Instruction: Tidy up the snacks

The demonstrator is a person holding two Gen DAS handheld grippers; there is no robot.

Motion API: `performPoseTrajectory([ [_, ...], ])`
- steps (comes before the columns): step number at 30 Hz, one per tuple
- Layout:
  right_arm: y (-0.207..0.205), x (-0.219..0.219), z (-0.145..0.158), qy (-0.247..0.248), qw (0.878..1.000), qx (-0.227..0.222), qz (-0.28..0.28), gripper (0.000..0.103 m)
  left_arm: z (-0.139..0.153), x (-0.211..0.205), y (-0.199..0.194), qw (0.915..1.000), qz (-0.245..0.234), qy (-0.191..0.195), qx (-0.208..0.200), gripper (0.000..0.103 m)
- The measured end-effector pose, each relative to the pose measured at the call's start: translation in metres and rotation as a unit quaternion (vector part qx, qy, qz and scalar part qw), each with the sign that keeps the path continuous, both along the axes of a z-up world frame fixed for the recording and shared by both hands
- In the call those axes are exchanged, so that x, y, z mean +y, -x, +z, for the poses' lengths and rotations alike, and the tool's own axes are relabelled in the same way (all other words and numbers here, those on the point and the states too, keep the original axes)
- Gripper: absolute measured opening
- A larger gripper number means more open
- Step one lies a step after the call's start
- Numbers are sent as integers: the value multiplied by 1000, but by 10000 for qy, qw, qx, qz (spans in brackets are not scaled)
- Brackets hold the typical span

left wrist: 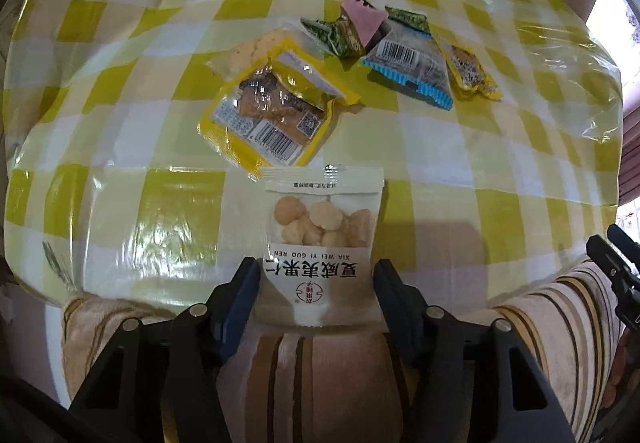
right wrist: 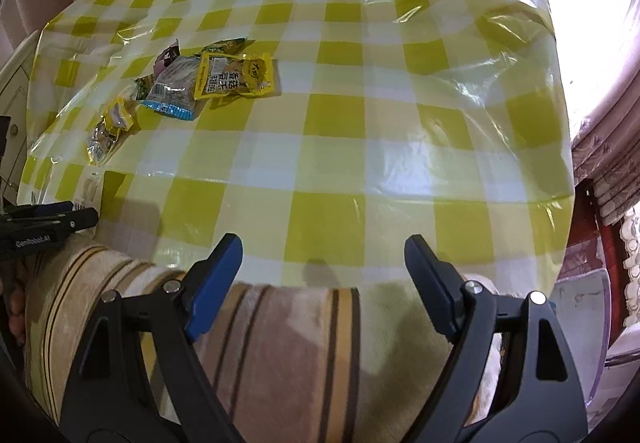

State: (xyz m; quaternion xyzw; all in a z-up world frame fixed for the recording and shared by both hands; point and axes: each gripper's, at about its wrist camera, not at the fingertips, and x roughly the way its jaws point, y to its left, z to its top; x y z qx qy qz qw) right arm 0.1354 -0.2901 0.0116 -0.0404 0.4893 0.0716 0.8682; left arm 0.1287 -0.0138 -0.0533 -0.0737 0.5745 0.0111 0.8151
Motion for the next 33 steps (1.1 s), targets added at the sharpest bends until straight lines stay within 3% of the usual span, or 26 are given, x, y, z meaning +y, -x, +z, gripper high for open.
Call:
performPoseTrajectory([
  [3, -8, 5, -3, 23, 10000, 7, 27, 86, 0, -7, -3, 9997, -100, -210, -17, 56],
  [8, -23, 16, -5, 121, 9999, -37, 66, 86, 5, -14, -3, 9994, -177, -245, -196, 53],
  [16, -57, 33, -7, 70, 10000, -45, 27, 86, 16, -14, -15, 9982, 0, 42, -596, 53],
  [22, -94, 48, -15, -200, 9997, 94, 42, 87, 12, -9, -18, 9977, 43, 227, -638, 53],
  [30, -144, 63, -17, 6, 9995, -8, 309, 87, 10, -3, -14, 9970, 89, 408, -654, 53],
  [33, -152, 66, -12, -194, 9990, -119, 376, 87, 9, -2, -14, 9968, 97, 458, -650, 53],
])
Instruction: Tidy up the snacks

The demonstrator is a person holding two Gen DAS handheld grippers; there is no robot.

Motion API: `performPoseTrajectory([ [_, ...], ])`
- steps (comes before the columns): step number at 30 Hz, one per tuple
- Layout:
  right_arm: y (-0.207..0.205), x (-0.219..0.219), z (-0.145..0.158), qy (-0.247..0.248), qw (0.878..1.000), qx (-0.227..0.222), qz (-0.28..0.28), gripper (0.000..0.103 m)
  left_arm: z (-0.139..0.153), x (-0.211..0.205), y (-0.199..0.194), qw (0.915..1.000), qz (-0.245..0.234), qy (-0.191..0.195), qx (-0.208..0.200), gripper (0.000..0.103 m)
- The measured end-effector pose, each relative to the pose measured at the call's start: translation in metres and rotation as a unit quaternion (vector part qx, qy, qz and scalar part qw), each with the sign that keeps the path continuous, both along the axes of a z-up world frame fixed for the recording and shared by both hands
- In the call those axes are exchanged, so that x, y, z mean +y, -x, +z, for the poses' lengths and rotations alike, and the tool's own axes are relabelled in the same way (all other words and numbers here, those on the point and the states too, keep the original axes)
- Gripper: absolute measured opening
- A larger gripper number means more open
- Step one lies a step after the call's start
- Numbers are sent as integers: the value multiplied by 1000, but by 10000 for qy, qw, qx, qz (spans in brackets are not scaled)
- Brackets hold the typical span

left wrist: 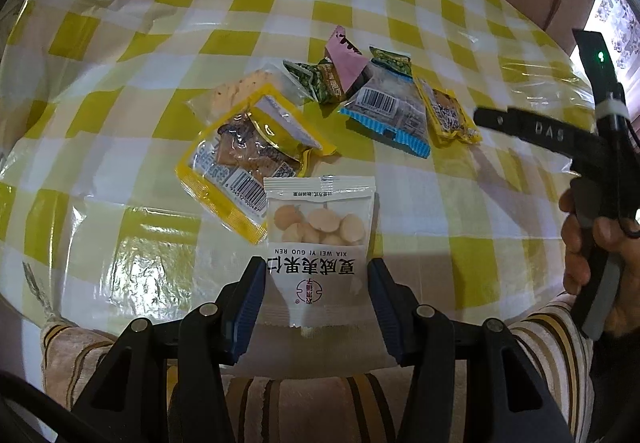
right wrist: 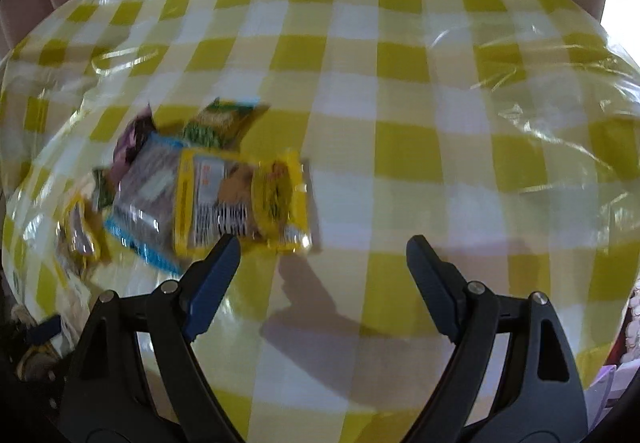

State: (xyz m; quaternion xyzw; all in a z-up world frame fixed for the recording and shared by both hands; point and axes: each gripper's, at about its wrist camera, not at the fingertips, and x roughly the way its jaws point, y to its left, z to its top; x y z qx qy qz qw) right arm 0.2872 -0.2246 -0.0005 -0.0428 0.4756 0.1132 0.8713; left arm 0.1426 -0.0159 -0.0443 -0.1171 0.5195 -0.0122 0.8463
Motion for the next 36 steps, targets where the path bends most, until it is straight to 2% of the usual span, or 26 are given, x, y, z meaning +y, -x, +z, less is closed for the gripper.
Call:
performPoseTrajectory([
  [3, 0, 8, 5, -201, 9993, -132, 282, 87, -1, 1, -1, 10000, -11, 32, 4, 53],
  [7, 1, 24, 7, -103, 9973, -294, 666, 87, -1, 2, -1, 10000, -23, 66, 2, 53],
  [10, 2, 32, 8, -303, 9936, -325, 1036, 87, -1, 2, -1, 10000, -25, 79, -4, 53],
  [13, -2, 33, 5, -407, 9922, -273, 1150, 87, -1, 2, 0, 10000, -24, 95, -10, 53],
  [19, -11, 35, -9, -595, 9910, 38, 1198, 87, -1, 3, 0, 9999, -30, 135, -16, 53],
  [23, -11, 48, -20, -460, 9884, 174, 1434, 87, -1, 4, 0, 9999, -37, 164, -10, 53],
  [36, -26, 37, -29, -901, 9861, 498, 1303, 88, -1, 5, 0, 9998, -41, 182, -11, 53],
])
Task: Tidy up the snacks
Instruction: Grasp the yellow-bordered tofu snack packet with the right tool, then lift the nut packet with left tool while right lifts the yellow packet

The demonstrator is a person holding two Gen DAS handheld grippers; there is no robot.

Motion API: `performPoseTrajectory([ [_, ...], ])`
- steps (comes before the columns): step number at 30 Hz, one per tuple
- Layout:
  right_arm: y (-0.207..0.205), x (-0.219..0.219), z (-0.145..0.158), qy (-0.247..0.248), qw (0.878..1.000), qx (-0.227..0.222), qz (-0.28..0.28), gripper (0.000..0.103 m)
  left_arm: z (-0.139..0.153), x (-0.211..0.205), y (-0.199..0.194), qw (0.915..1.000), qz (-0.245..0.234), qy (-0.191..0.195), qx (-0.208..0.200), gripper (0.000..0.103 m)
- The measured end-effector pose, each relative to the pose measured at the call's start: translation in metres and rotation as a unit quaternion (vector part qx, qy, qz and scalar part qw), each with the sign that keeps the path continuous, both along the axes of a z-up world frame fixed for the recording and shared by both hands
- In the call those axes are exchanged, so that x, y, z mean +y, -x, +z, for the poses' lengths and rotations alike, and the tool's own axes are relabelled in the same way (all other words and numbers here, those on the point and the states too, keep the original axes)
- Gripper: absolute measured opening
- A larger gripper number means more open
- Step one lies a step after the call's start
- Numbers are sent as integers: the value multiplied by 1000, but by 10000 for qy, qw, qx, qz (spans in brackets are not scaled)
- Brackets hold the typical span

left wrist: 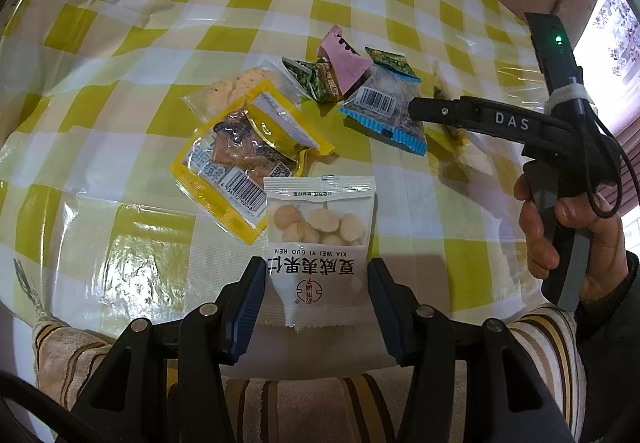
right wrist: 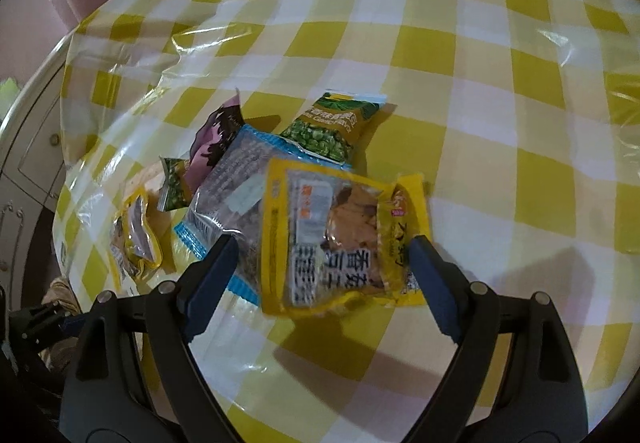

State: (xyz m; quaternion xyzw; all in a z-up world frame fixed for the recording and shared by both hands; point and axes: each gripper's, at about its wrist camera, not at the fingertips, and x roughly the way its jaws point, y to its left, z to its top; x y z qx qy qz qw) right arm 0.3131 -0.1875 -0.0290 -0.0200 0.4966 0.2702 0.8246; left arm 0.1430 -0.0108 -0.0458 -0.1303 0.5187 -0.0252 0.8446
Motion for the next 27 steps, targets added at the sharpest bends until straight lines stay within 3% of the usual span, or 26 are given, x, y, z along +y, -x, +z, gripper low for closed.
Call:
performPoseTrajectory([
  [3, -5, -6, 0, -120, 9999, 29, -96, 85, 0, 0, 0, 10000, 1, 3, -1, 53],
  [5, -9, -14, 0, -270, 9993, 85, -238, 75, 0, 0, 0, 10000, 1, 4, -1, 53],
  [7, -11, -20, 0, -374, 9987, 126, -333, 73, 0, 0, 0, 10000, -2, -1, 2, 53],
  [10, -7, -17, 1, -182, 9993, -8, -329, 67, 0, 0, 0, 10000, 4, 8, -1, 53],
  [13, -5, -21, 0, -32, 9988, -100, -471, 52, 0, 0, 0, 10000, 3, 5, 0, 53],
  [15, -6, -25, 0, 117, 9979, -157, -614, 50, 0, 0, 0, 10000, -1, 1, 1, 53],
  [17, -6, -26, -1, 536, 9948, -344, -798, 32, 0, 0, 0, 10000, 1, 4, 2, 53],
  [27, -3, -35, -1, 1004, 9866, -636, -1113, 23, 2, 0, 1, 10000, 19, 0, -44, 53],
])
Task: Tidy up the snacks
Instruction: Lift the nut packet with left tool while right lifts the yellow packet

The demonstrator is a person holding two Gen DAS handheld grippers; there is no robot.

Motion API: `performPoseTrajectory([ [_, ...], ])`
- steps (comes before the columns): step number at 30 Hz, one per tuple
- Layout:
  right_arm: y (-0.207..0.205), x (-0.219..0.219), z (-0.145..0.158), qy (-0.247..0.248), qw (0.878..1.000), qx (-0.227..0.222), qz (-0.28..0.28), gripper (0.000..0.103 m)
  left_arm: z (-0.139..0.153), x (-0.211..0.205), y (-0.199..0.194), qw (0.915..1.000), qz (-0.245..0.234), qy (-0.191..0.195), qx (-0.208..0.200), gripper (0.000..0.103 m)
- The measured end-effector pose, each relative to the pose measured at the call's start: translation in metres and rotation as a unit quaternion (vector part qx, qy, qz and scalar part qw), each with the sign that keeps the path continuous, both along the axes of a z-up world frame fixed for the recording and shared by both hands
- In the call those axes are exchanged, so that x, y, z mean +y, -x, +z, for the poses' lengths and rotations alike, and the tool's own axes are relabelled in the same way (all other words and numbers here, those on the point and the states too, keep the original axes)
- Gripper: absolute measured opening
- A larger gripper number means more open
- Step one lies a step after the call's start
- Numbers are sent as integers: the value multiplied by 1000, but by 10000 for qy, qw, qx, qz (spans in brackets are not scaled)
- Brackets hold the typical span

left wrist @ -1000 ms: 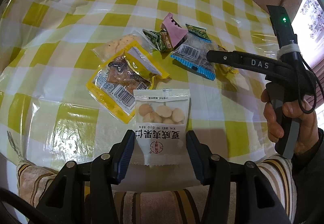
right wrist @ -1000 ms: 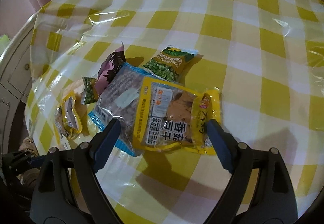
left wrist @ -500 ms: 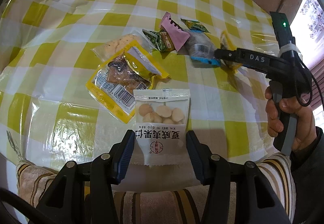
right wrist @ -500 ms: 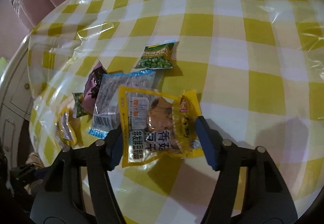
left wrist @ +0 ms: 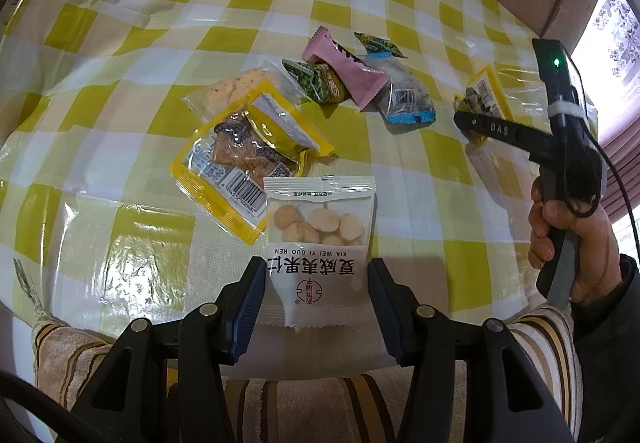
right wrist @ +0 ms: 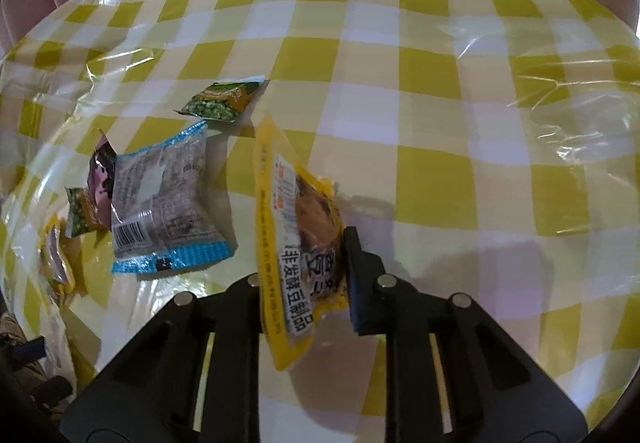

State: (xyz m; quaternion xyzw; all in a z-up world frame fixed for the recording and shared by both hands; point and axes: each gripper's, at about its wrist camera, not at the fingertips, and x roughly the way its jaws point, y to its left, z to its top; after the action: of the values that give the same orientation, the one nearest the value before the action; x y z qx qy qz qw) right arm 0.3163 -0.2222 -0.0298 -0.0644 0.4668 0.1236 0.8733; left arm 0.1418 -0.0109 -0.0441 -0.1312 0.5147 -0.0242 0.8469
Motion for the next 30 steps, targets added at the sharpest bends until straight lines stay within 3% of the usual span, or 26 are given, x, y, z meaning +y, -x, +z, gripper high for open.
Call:
performPoseTrajectory([
  [15, 50, -24, 41, 58, 9988, -377, -300, 21, 19, -8, 3, 9995, 100, -102, -281, 52],
  [30, 122, -85, 61, -122, 9964, -361, -751, 21, 41, -67, -3, 9981, -218, -235, -523, 52],
])
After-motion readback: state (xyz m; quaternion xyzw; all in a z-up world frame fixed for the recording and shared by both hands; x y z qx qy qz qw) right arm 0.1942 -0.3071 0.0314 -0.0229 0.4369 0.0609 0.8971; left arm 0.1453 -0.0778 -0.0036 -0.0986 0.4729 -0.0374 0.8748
